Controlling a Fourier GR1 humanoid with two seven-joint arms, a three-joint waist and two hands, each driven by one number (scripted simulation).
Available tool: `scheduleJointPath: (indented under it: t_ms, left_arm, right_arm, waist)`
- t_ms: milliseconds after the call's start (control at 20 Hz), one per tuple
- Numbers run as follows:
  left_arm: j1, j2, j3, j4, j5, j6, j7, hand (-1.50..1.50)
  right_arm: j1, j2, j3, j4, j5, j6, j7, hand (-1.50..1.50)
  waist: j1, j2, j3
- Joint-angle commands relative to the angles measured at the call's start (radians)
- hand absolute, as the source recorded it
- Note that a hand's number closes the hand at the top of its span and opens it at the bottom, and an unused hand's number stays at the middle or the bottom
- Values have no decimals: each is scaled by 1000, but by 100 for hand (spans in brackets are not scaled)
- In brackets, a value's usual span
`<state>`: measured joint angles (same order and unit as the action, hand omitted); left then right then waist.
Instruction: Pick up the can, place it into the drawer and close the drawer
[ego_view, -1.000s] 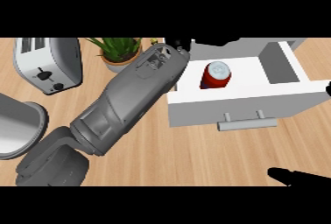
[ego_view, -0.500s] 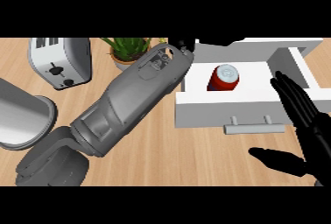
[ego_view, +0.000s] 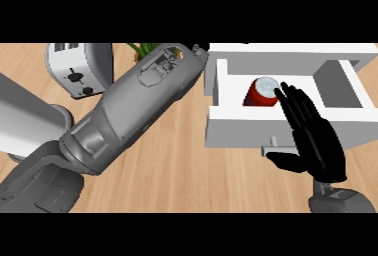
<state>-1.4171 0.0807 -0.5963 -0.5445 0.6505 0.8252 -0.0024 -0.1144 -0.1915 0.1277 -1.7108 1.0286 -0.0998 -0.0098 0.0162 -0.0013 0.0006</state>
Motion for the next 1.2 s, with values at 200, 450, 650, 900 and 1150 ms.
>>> scheduleJointPath:
  t_ms: [200,450,650,900,1150]
  left_arm:
    - [79,157,-48,-222,-65,2,152,-150]
    - [153,197,-31,-310,-76,-11,151,-150]
    - [165,267,-22,-370,-76,-46,202,-150]
    - [210,313,-23,-435,-85,-59,248,-150]
    - [296,367,-31,-560,-103,-34,262,-150]
  right_arm:
    - [-132,31,-80,334,50,-168,-47,-150]
    - [-208,63,-88,541,106,-299,-94,-150]
    - [-327,64,-128,666,143,-325,-61,-150]
    - [-404,47,-178,813,158,-437,-105,-150]
    - [-553,35,-248,977,156,-526,-105,-150]
  waist:
    - [34,-8,0]
    - [33,2,1]
    - [42,4,1]
    - [40,7,1]
    - [77,11,1]
